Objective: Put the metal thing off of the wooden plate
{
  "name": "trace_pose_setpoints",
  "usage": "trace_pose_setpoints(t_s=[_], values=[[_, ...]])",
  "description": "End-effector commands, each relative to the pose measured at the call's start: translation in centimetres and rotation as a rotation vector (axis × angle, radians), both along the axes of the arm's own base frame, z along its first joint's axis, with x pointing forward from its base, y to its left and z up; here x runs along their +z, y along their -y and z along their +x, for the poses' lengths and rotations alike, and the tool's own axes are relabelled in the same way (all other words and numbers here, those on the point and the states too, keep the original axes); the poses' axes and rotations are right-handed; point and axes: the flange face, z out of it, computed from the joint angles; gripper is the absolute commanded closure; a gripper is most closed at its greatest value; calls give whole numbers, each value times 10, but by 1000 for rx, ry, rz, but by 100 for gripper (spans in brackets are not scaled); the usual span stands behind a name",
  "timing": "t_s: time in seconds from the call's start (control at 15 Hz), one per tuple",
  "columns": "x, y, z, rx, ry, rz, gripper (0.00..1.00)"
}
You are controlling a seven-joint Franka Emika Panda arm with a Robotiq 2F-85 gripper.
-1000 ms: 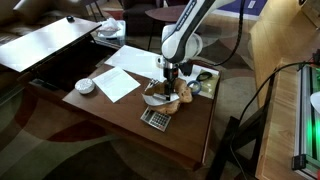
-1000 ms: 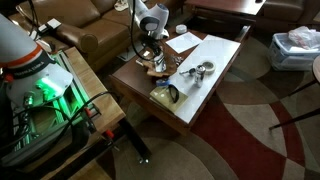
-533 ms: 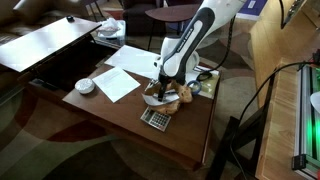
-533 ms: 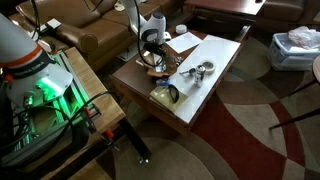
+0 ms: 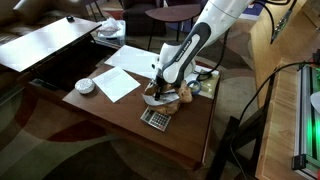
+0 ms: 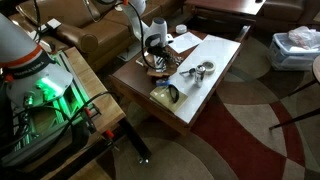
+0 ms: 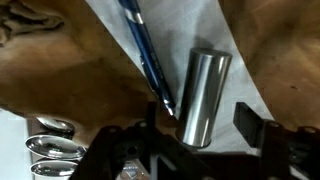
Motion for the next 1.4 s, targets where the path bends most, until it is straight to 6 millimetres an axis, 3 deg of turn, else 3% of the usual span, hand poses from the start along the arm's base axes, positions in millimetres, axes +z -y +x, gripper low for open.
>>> trace_pose_setpoints(t_s=[0.0, 0.33, 0.47, 0.93, 1.0, 1.2, 1.27, 1.33], values=[[-14, -4, 6, -3, 39, -19, 49], [-4, -12, 8, 7, 74, -9, 89], [10, -16, 5, 10, 112, -1, 90], [89, -11, -29, -44, 395, 95, 90], [67, -20, -8, -44, 390, 72, 65], [83, -12, -21, -43, 399, 81, 65], [85, -12, -22, -43, 397, 81, 90], [93, -3, -16, -84, 440, 86, 90]])
